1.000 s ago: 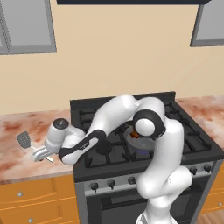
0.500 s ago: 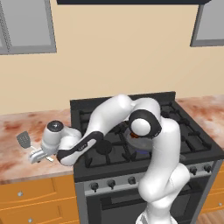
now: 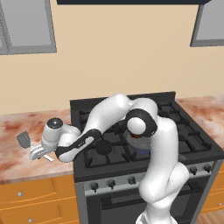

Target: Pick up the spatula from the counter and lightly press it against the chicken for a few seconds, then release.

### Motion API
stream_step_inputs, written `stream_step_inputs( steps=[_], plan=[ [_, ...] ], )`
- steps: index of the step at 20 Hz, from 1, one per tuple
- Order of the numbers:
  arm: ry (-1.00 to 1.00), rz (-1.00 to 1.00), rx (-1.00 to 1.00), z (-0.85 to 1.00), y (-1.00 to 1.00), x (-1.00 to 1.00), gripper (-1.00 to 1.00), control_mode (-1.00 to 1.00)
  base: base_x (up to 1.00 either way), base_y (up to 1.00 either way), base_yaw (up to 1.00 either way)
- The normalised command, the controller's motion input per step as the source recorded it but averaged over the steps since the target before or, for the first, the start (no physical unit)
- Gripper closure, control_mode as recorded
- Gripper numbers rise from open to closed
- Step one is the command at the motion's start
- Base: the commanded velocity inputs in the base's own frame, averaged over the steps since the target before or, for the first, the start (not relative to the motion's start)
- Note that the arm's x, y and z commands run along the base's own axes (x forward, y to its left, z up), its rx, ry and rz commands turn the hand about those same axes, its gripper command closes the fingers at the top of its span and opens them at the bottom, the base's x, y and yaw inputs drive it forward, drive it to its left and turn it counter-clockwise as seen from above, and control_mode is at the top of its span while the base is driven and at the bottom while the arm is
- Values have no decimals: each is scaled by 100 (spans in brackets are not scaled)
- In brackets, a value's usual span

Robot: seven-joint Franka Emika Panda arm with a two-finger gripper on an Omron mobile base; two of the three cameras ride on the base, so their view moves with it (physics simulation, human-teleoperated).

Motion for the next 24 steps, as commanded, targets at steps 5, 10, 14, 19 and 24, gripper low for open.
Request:
stream_step_inputs(
  steps=[5,10,14,19,24],
  plan=[
    [0,0,0,-10,2,16,-100,-100,0,0,0],
    [0,0,0,-11,4,9,-100,-100,0,0,0],
    [0,0,0,-10,6,8,-100,-100,0,0,0],
    [0,0,0,-11,10,8,-100,-100,0,0,0],
    [0,0,0,-12,9,7,-100,-100,0,0,0]
  ],
)
